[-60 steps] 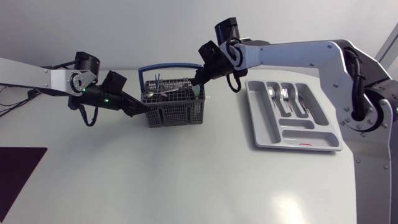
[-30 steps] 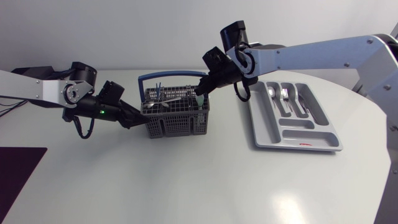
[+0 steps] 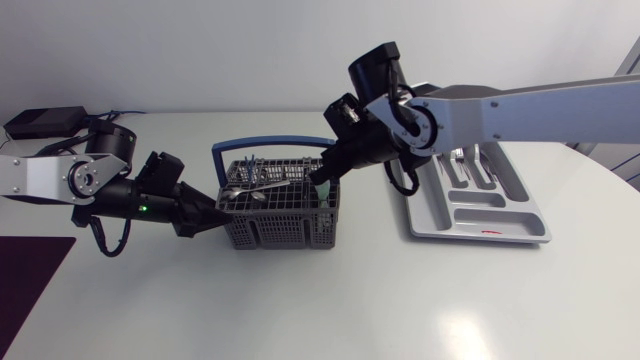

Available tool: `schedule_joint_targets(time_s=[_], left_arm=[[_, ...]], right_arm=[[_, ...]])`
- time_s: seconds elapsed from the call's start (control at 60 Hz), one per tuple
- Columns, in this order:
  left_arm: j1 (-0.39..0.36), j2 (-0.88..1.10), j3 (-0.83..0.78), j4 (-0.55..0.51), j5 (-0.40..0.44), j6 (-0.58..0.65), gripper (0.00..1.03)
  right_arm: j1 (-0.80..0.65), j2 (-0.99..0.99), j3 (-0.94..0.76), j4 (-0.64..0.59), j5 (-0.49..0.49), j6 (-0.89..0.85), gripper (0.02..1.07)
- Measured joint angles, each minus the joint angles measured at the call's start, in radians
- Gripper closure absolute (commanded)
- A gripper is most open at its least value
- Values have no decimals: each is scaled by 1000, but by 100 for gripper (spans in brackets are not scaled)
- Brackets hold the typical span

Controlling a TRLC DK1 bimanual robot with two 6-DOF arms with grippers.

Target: Unload the cutlery basket into the drawer organizer.

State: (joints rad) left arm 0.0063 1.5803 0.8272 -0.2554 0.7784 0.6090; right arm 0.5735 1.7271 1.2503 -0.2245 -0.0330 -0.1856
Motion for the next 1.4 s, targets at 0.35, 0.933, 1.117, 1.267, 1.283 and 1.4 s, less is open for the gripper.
schedule_joint_targets(time_s=[0.35,0.933,1.117,1.267,1.283,1.4], left_arm=[[-10,-42,-60,-8,21,24,30],[-28,-141,-100,7,10,24,30],[-60,-142,-100,7,6,23,30],[-84,-143,-100,7,6,23,30],[-87,-142,-100,7,6,23,30],[-95,-146,-102,6,6,23,30]], right_arm=[[8,-146,-172,-8,13,16,39],[33,-467,-352,-8,83,-92,7],[33,-553,-360,-61,60,-107,7],[26,-577,-389,-77,27,-107,7],[24,-579,-394,-81,26,-107,7],[18,-585,-409,-88,18,-107,7]])
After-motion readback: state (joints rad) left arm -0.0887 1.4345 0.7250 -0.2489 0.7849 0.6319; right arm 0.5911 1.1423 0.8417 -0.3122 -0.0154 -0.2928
